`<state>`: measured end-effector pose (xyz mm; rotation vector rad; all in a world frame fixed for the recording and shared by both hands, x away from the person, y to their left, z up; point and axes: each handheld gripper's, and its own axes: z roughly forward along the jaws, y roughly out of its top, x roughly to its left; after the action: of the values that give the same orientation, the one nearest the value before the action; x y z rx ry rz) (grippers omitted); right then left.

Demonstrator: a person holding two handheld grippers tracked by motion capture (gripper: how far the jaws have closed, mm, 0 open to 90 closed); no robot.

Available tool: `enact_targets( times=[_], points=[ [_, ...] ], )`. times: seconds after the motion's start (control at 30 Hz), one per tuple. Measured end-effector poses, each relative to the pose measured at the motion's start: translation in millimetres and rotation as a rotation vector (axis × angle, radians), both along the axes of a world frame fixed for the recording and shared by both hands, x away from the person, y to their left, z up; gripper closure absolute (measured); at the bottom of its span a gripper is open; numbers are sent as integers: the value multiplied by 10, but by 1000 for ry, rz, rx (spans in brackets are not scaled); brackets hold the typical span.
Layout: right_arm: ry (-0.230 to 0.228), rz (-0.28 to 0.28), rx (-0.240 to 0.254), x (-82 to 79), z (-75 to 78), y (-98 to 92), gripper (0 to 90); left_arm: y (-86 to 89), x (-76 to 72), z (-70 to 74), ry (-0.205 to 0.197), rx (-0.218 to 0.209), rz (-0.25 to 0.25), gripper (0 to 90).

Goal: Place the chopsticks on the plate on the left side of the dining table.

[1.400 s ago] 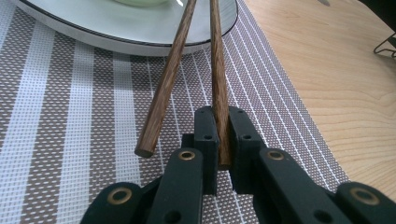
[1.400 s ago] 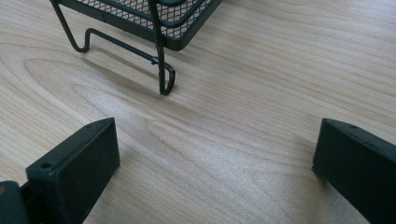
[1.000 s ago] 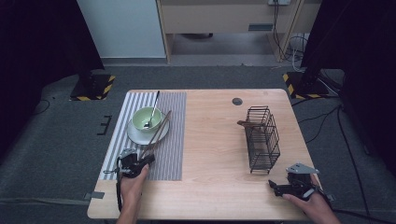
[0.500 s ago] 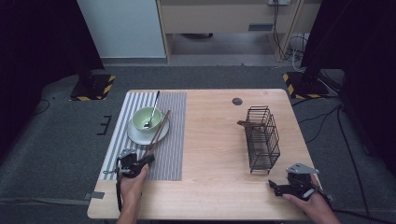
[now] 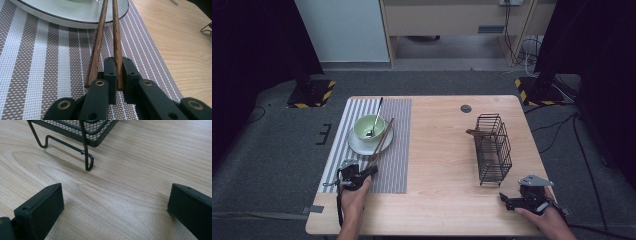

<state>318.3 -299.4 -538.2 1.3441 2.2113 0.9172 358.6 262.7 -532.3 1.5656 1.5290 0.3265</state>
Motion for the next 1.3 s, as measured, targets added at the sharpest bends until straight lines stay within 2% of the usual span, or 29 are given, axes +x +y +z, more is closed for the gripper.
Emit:
enact_targets(
  times=[0.2,0.7,1.0,1.3],
  points=[
    [0,0,0,0,0,0,6,-8,1,-8,11,4,-8,830],
    [0,0,0,0,0,0,5,-26,-6,-3,5,11,-6,793],
    [0,0,0,0,0,0,6,-18,-20,-2,1,18,-2,728],
    [0,-1,0,0,0,1,6,-37,-81,-1,6,40,1,611]
  ],
)
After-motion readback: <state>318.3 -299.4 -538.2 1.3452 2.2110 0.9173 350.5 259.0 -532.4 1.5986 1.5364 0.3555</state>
